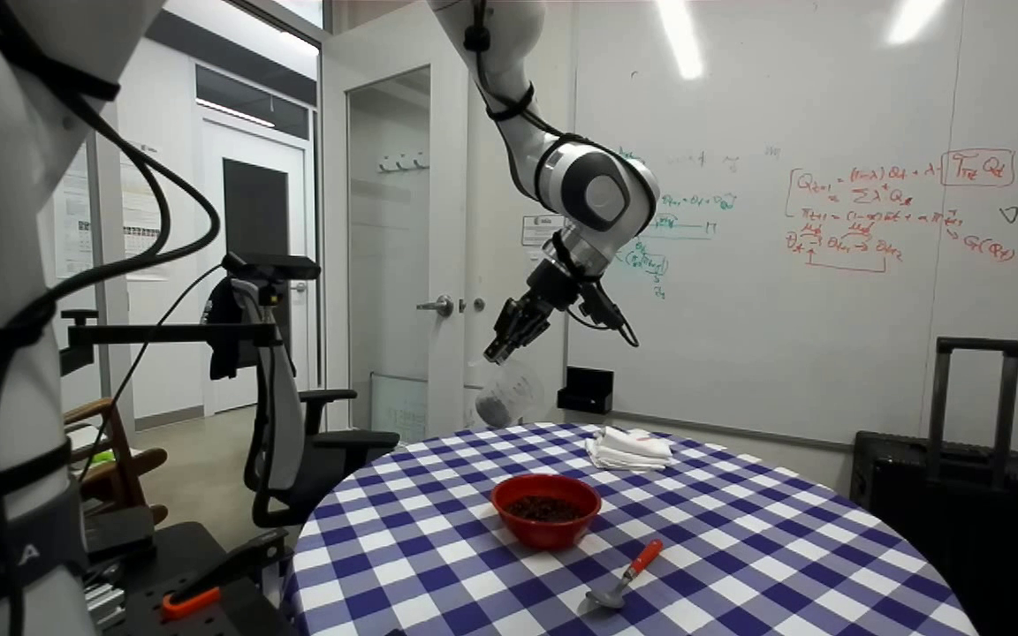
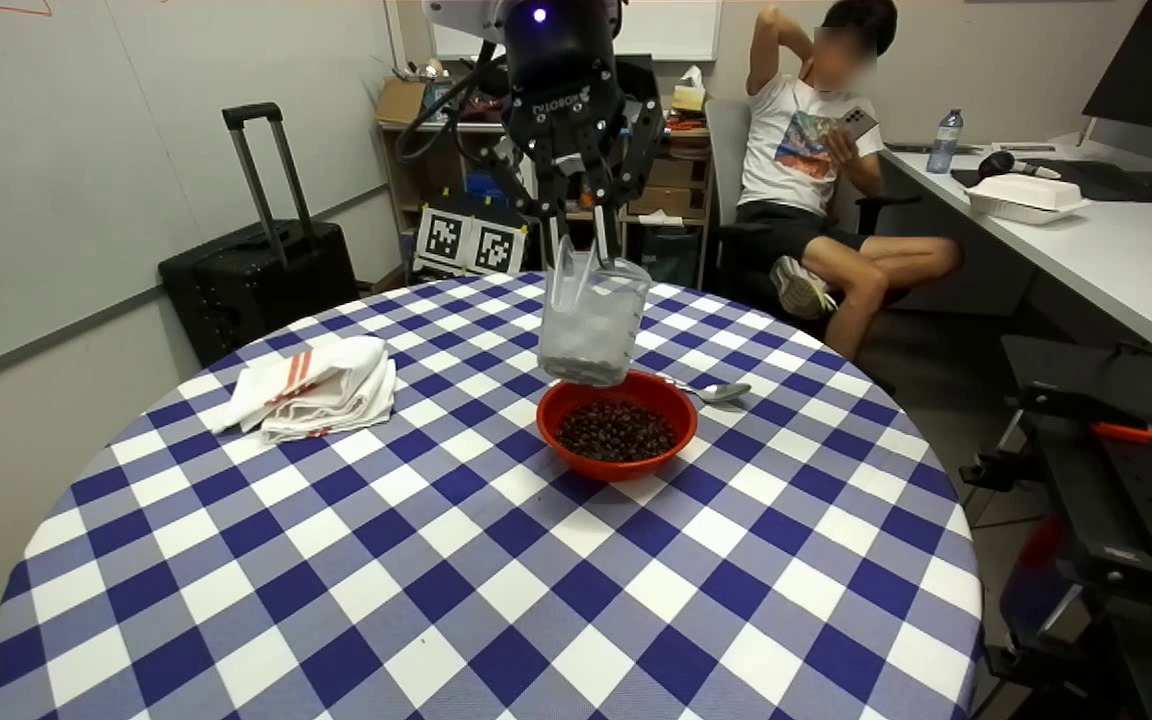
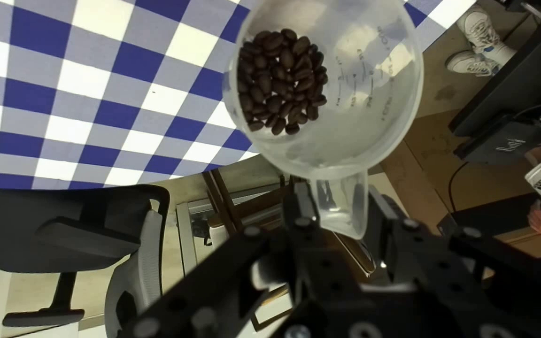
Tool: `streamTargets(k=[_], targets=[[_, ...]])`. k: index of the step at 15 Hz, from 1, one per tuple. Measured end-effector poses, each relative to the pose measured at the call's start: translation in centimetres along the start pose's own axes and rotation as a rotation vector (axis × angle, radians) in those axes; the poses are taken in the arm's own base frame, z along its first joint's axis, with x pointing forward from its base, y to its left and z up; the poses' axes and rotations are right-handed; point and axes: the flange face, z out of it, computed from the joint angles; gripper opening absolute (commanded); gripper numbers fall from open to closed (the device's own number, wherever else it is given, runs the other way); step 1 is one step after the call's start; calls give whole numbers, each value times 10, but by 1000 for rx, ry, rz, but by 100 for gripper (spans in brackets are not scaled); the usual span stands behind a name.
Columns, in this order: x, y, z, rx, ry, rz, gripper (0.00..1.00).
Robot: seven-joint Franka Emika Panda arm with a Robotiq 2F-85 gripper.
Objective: Pour the contents in the clear jug into the red bowl
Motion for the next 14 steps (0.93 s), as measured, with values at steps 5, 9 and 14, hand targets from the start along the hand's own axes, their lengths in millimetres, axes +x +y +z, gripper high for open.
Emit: streamTargets(k=[5, 9, 14], targets=[[0, 0, 0, 0, 0, 0, 7], [-4, 0, 3, 6, 1, 6, 7], [-23, 3, 5, 33, 43, 31, 7]])
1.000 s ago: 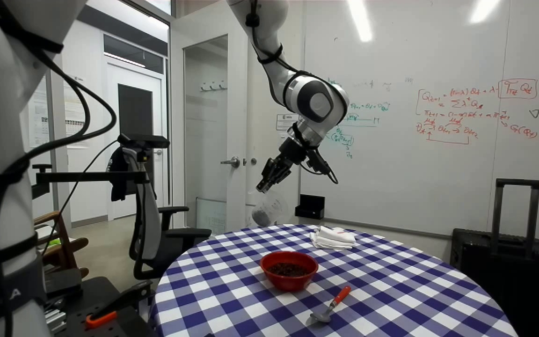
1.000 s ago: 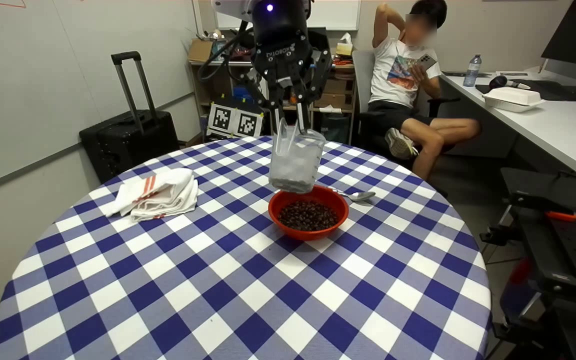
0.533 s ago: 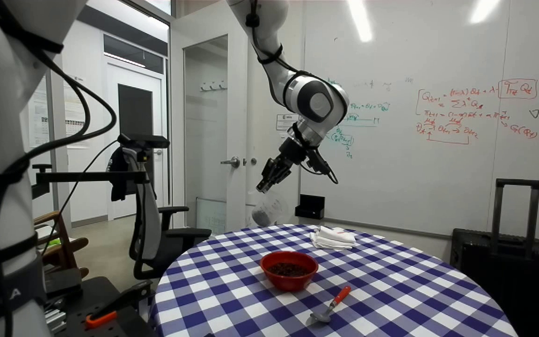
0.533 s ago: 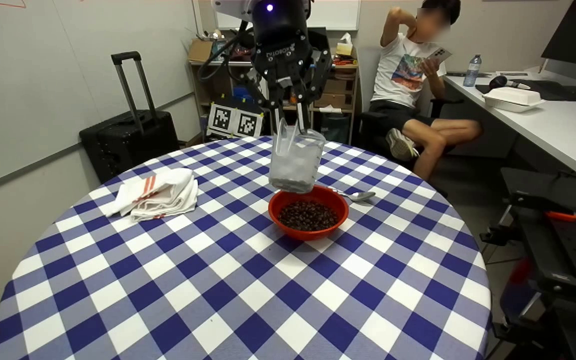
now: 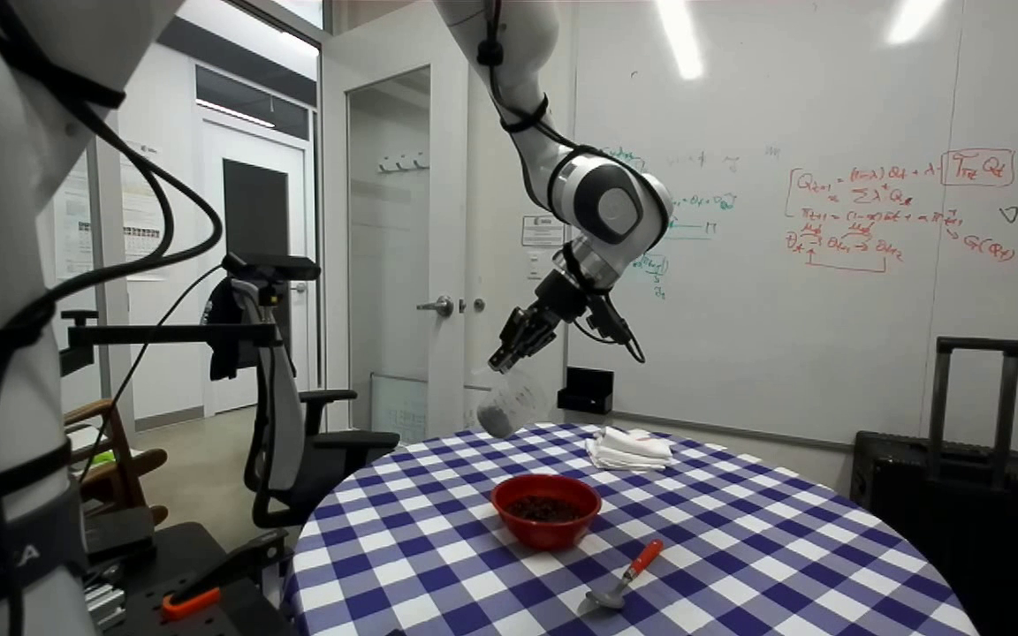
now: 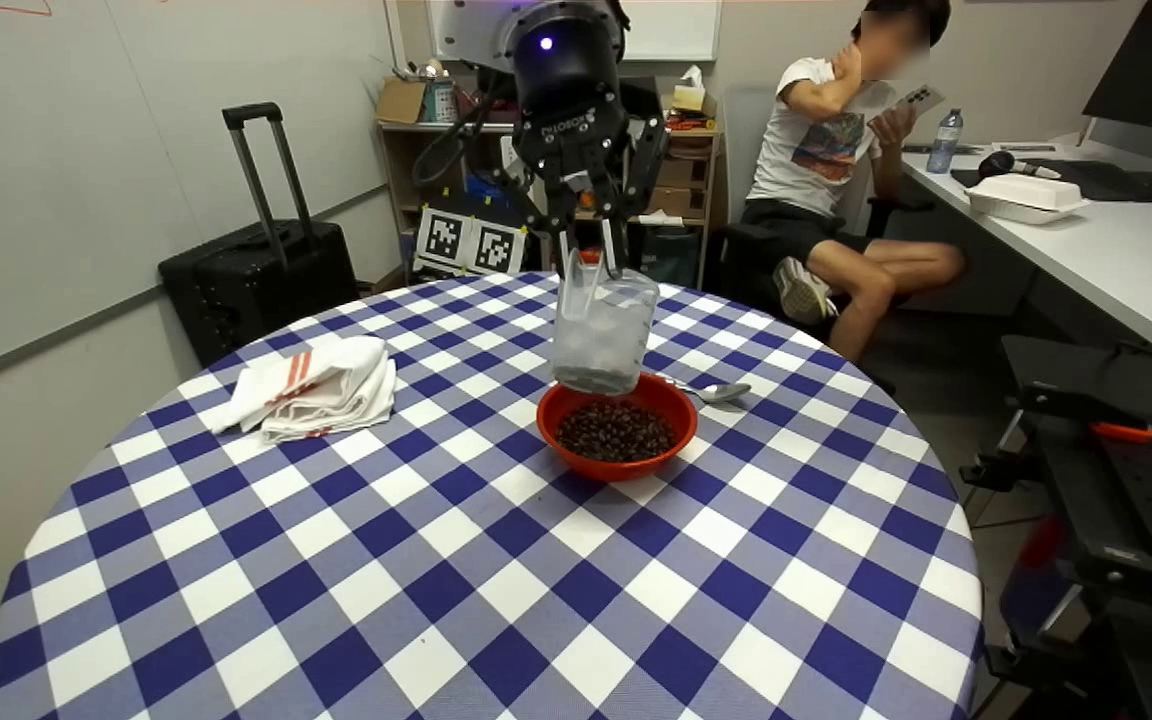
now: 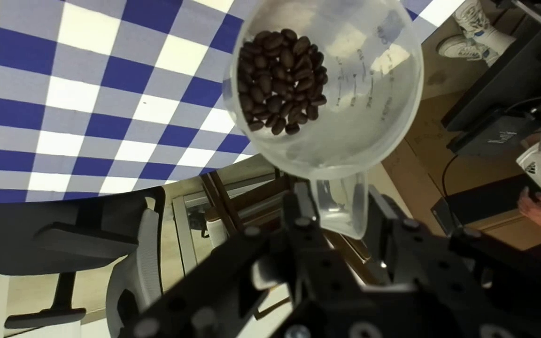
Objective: Pour the contents in the clear jug into the red bowl
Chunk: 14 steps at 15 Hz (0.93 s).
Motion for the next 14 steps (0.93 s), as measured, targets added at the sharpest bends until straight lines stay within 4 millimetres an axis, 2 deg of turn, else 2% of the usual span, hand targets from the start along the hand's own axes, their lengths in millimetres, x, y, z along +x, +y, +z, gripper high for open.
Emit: streamTargets(k=[7, 14], targets=[[-37, 4, -19, 76, 160, 7, 7], [-53, 16, -18, 172, 307, -11, 7]])
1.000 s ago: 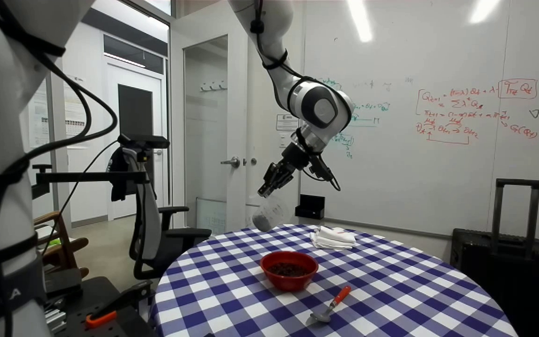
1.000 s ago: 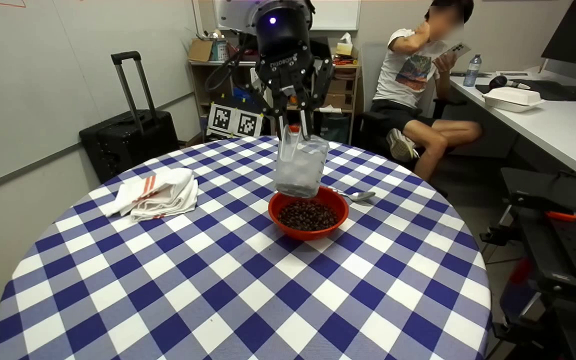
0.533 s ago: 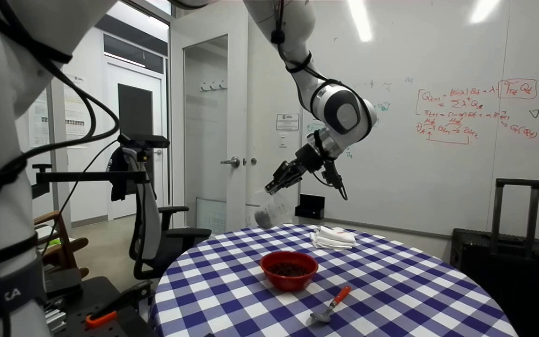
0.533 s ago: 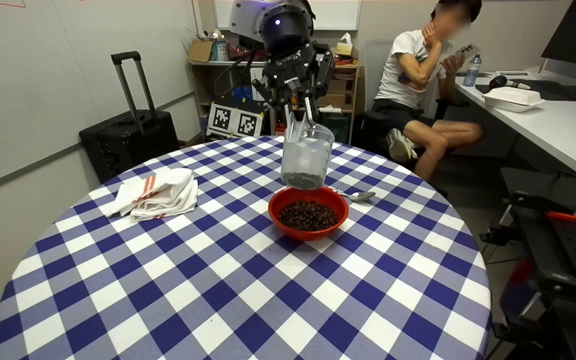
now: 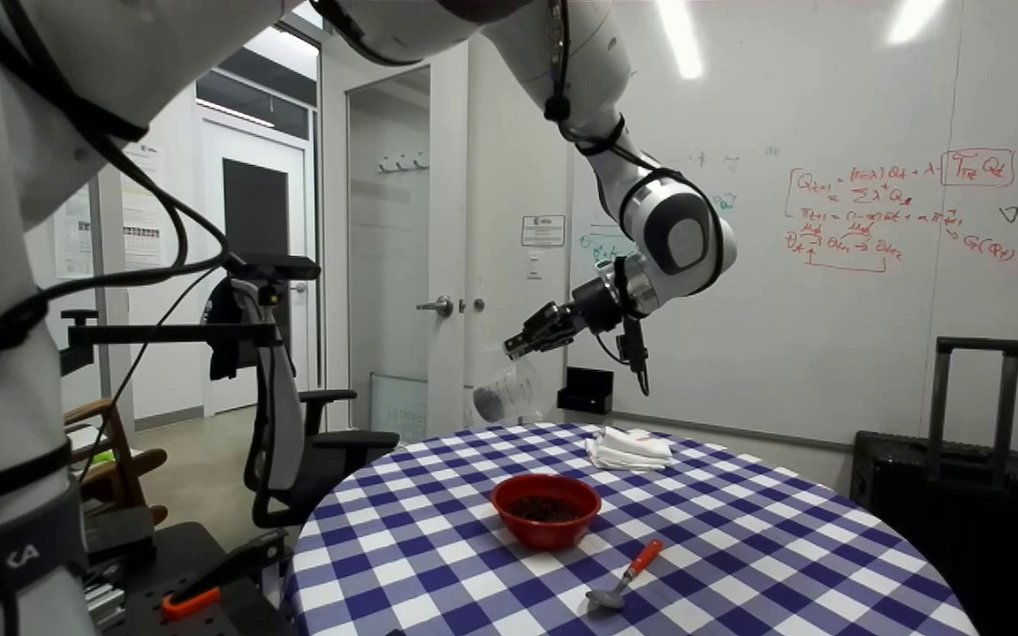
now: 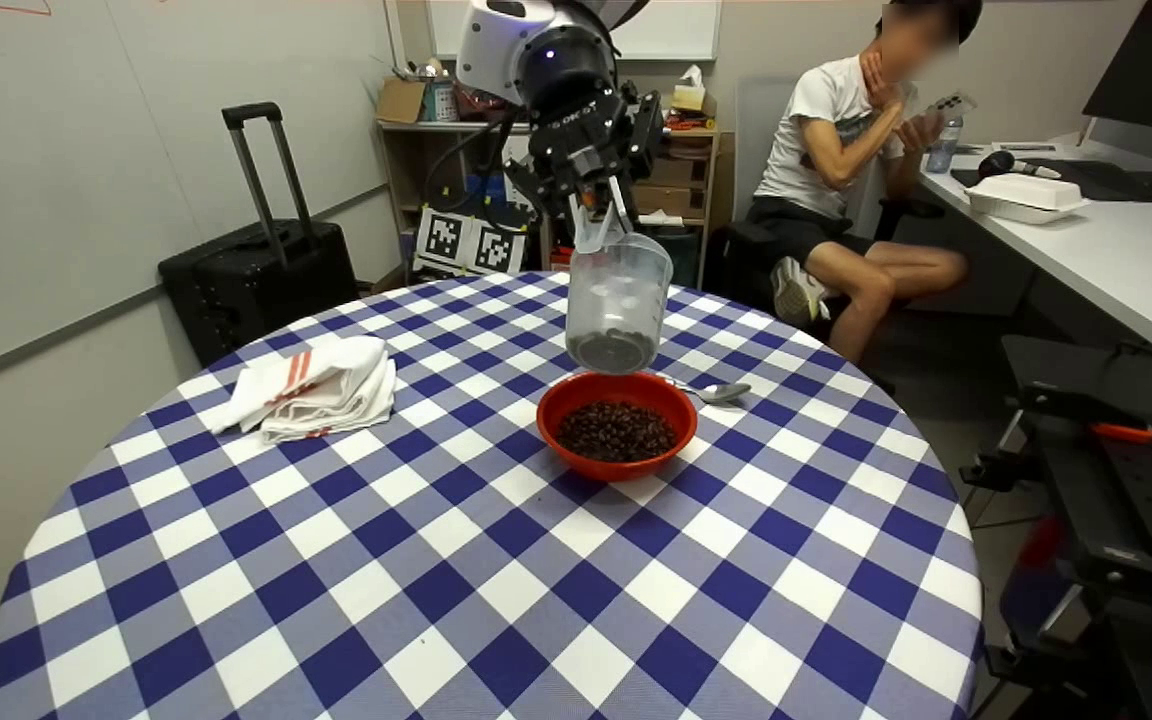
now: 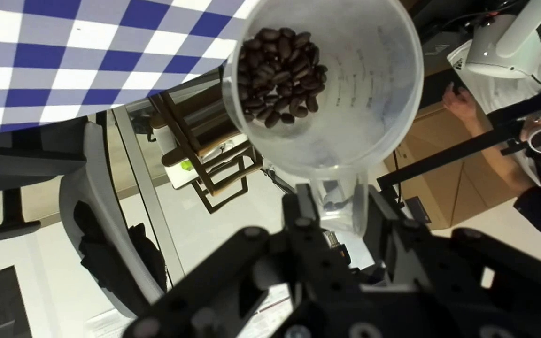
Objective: Pour the contents in the clear jug into the red bowl
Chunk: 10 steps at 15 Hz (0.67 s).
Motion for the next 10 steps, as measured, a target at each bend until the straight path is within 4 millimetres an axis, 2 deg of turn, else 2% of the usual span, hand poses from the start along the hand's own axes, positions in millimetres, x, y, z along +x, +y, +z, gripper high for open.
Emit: streamTargets(k=[10], targets=[[-35, 25, 1, 70, 200, -41, 7]])
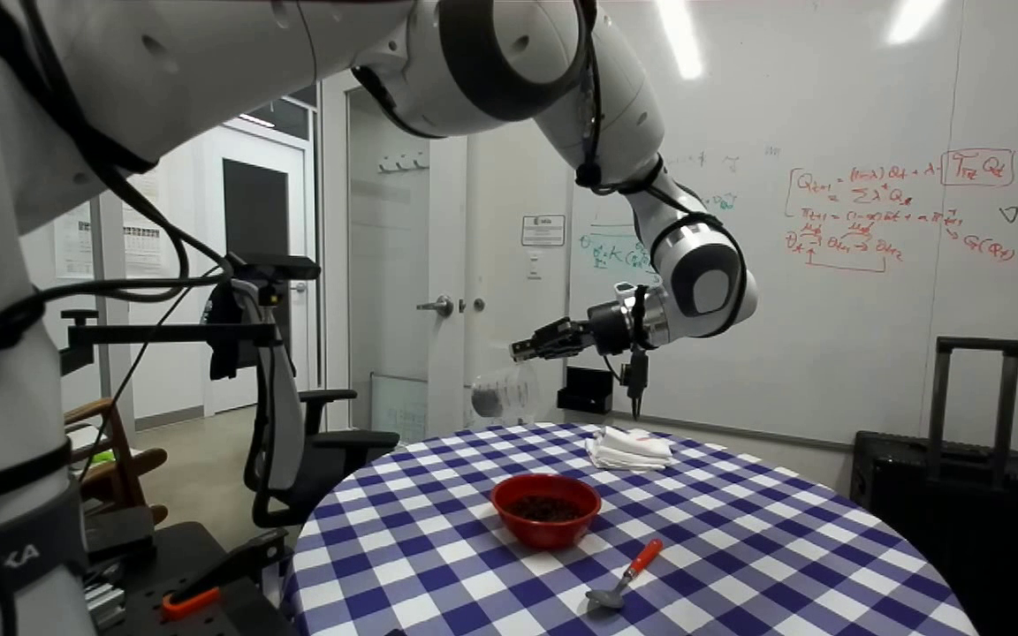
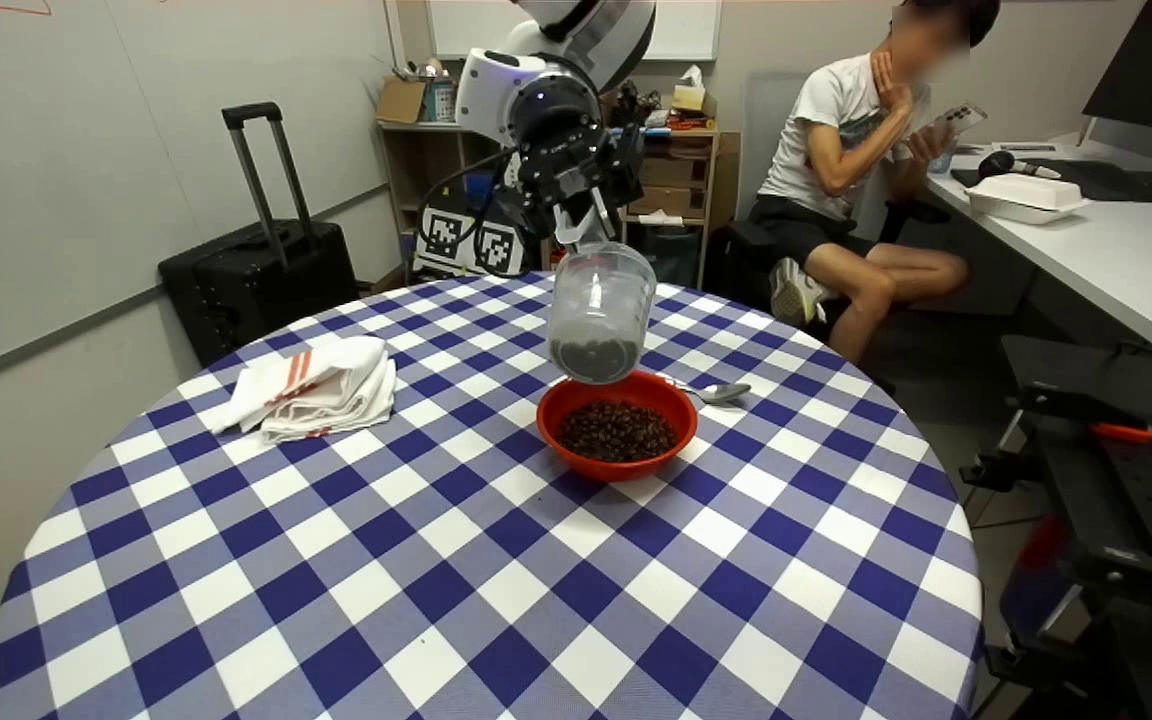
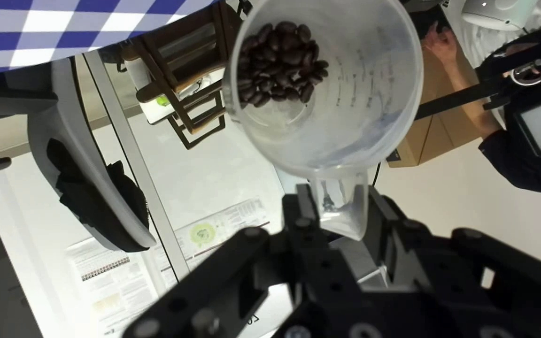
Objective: Pour the contents in the clear jug into the red bowl
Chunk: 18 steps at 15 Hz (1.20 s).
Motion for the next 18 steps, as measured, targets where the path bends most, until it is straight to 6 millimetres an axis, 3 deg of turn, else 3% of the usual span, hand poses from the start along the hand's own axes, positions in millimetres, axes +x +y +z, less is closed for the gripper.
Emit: streamTargets(k=[8, 18], targets=[[-21, -1, -20, 10, 159, -62, 7], [-39, 0, -26, 35, 354, -122, 7]])
